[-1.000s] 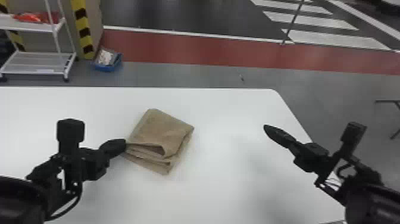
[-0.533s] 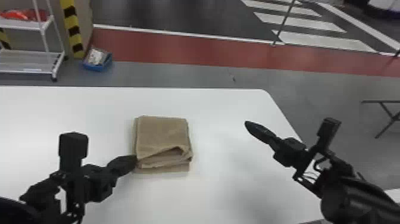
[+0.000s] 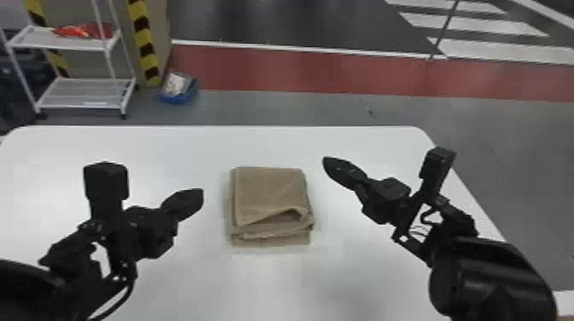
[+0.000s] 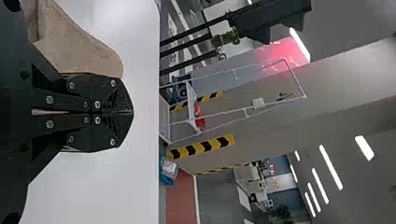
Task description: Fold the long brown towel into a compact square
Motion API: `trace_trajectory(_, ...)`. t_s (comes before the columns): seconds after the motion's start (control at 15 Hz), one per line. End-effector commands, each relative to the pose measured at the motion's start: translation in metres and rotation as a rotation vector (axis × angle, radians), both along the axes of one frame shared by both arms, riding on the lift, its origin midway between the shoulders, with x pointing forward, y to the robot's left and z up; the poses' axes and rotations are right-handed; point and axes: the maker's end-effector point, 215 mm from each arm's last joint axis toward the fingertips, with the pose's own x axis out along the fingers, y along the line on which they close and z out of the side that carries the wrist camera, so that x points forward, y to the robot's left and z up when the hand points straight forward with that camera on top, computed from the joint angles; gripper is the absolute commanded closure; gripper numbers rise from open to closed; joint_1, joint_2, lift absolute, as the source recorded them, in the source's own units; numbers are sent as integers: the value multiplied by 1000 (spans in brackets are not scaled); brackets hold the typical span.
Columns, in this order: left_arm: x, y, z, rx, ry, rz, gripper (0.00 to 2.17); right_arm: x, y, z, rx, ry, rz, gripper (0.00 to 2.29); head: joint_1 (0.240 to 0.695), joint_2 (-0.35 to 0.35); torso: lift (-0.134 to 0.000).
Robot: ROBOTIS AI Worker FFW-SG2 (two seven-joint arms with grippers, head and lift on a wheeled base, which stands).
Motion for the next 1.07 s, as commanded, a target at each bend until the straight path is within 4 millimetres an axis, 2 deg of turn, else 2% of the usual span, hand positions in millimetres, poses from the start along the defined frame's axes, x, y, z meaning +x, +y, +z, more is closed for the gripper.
trace_trajectory(0.0,1,28,8,4,-26,58,1733,19,52,-2,-128,-145,35,2040,695,-56,-123)
trace_trajectory(0.13,-7,36,2,1,-30,78,1730,34,74,-8,-214,-255,14,2040,695,-5,-123)
trace_trajectory(0.4,-24,37,-14,9,-12,72,1730,58,87,-37,-231,-249,29,2040,695,62,-123)
trace_trajectory(0.67,-26,41,-13,19,-15,68,1730,80,94,-53,-248,-210,48,2040,695,78,-123)
trace_trajectory(1.0,-25,39,-12,44,-24,49,1730,68,130,-81,-243,-119,204,2040,695,103,-123)
